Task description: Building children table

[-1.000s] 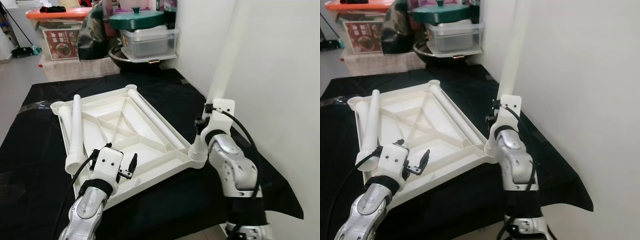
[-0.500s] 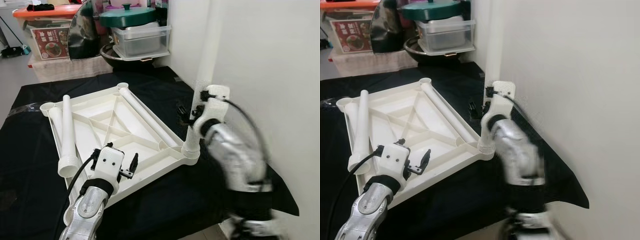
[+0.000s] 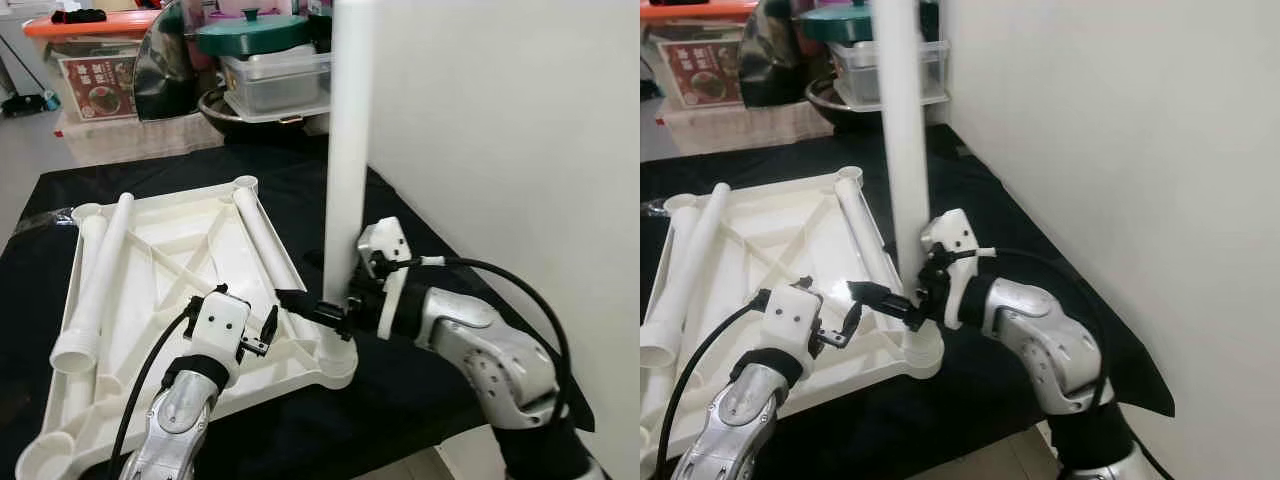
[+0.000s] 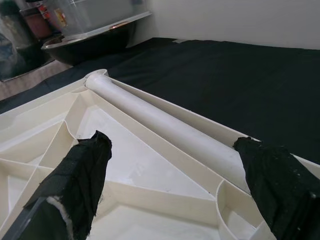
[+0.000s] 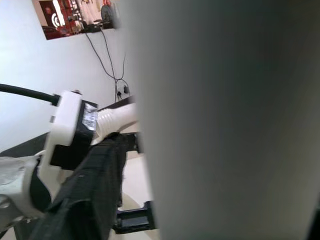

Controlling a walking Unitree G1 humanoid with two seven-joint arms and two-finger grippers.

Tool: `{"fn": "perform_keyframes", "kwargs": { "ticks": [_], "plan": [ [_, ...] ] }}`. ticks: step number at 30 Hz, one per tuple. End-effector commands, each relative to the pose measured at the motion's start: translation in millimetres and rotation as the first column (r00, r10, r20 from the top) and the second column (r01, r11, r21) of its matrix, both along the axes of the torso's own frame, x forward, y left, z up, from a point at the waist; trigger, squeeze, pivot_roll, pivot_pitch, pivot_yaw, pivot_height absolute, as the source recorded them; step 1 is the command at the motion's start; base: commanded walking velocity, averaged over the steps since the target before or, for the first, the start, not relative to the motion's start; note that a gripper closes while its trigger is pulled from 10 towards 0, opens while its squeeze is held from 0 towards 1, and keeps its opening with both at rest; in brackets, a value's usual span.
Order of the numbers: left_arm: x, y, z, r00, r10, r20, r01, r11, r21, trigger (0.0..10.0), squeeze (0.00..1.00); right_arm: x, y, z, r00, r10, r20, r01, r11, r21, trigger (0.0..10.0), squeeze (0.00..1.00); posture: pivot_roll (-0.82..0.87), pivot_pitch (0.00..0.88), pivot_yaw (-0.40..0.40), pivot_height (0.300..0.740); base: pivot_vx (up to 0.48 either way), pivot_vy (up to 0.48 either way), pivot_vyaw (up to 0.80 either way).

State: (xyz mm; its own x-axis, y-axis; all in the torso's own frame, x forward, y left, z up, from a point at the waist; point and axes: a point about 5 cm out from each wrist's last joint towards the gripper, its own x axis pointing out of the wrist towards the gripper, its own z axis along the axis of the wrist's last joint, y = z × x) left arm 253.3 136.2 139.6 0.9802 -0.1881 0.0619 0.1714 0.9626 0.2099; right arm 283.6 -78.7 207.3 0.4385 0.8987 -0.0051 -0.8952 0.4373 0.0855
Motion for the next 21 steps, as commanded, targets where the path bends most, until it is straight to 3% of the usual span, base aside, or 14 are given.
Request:
{"fn": "perform_keyframes", "kwargs": {
  "ticks": [1, 3, 5, 7, 8, 9, 10, 11, 13, 17, 18, 19, 20, 21],
  "plan": [
    [-0.3, 1.8, -2, 1.000, 0.007, -0.003, -0.007, 1.000, 0.017, 10.0, 0.00, 5.4, 5.2, -3, 1.000, -0.019, -0.005, 0.019, 1.000, -0.002, 0.0, 0.00, 0.11, 0.000, -0.048, 0.740, 0.000, 0.000, 0.00],
    [-0.3, 2.0, -2, 1.000, 0.007, -0.002, -0.007, 1.000, 0.017, 10.0, 0.00, 8.6, 3.1, -4, 0.999, -0.042, -0.012, 0.042, 0.999, 0.000, 0.0, 0.00, 0.11, 0.000, -0.048, 0.740, 0.000, 0.000, 0.00],
    [-0.8, 2.8, -3, 1.000, 0.009, -0.003, -0.009, 1.000, 0.019, 10.0, 0.00, 23.4, -11.4, -14, 0.976, -0.213, -0.047, 0.211, 0.977, -0.039, 0.0, 0.00, 0.10, 0.000, -0.045, 0.740, 0.000, 0.000, 0.00],
    [-1.0, 3.0, -3, 1.000, 0.009, -0.004, -0.009, 1.000, 0.018, 10.0, 0.00, 46.1, -41.4, -35, 0.822, -0.560, -0.104, 0.542, 0.825, -0.161, 0.0, 0.00, 0.09, 0.000, -0.042, 0.740, 0.000, 0.000, 0.00],
    [-1.0, 3.0, -3, 1.000, 0.009, -0.004, -0.009, 1.000, 0.018, 10.0, 0.00, 46.1, -41.4, -35, 0.822, -0.560, -0.104, 0.542, 0.825, -0.161, 0.0, 0.00, 0.09, 0.000, -0.042, 0.740, 0.000, 0.000, 0.00],
    [-1.0, 2.6, -4, 1.000, 0.007, -0.005, -0.007, 1.000, 0.018, 10.0, 0.00, 51.0, -58.9, -45, 0.695, -0.709, -0.119, 0.682, 0.703, -0.201, 0.0, 0.00, 0.09, 0.000, -0.039, 0.740, 0.000, 0.000, 0.00],
    [-1.0, 2.1, -4, 1.000, 0.006, -0.006, -0.006, 1.000, 0.018, 10.0, 0.00, 51.1, -69.7, -52, 0.597, -0.791, -0.135, 0.760, 0.611, -0.219, 0.0, 0.00, 0.09, 0.000, -0.039, 0.740, 0.000, 0.000, 0.00],
    [-1.0, 2.1, -4, 1.000, 0.006, -0.006, -0.006, 1.000, 0.018, 10.0, 0.00, 51.1, -69.7, -52, 0.597, -0.791, -0.135, 0.760, 0.611, -0.219, 0.0, 0.00, 0.09, 0.000, -0.039, 0.740, 0.000, 0.000, 0.00],
    [-1.9, 2.5, -4, 1.000, 0.005, -0.009, -0.005, 1.000, 0.020, 10.0, 0.00, 38.1, -66.4, -48, 0.474, -0.875, -0.102, 0.847, 0.485, -0.219, 0.0, 0.00, 0.09, 0.000, -0.029, 0.740, 0.000, 0.000, 0.00],
    [-2.3, 3.0, -5, 1.000, 0.008, -0.012, -0.008, 1.000, 0.022, 10.0, 0.00, 29.2, -46.0, -40, 0.461, -0.882, -0.097, 0.856, 0.471, -0.213, 0.0, 0.00, 0.08, 0.000, -0.029, 0.740, 0.000, 0.000, 0.00],
    [-2.2, 3.0, -5, 1.000, 0.009, -0.012, -0.008, 1.000, 0.022, 10.0, 0.00, 28.2, -38.2, -40, 0.471, -0.875, -0.108, 0.846, 0.483, -0.226, 3.9, 0.00, 0.08, 0.000, -0.029, 0.740, 0.000, 0.000, 0.00],
    [-2.2, 3.0, -5, 1.000, 0.009, -0.012, -0.008, 1.000, 0.022, 10.0, 0.00, 28.2, -38.2, -40, 0.471, -0.875, -0.108, 0.846, 0.483, -0.226, 3.9, 0.00, 0.08, 0.000, -0.029, 0.740, 0.000, 0.000, 0.00],
    [-2.0, 3.0, -5, 1.000, 0.009, -0.013, -0.009, 1.000, 0.022, 10.0, 0.00, 28.0, -30.0, -40, 0.500, -0.858, -0.119, 0.825, 0.514, -0.237, 10.0, 0.00, 0.08, 0.000, -0.028, 0.740, 0.000, 0.000, 0.00],
    [-1.6, 3.1, -5, 1.000, 0.010, -0.012, -0.010, 1.000, 0.022, 10.0, 0.00, 27.7, -23.0, -38, 0.517, -0.846, -0.134, 0.815, 0.534, -0.226, 10.0, 0.00, 0.08, 0.000, -0.027, 0.740, 0.000, 0.000, 0.00]
  ]
}}
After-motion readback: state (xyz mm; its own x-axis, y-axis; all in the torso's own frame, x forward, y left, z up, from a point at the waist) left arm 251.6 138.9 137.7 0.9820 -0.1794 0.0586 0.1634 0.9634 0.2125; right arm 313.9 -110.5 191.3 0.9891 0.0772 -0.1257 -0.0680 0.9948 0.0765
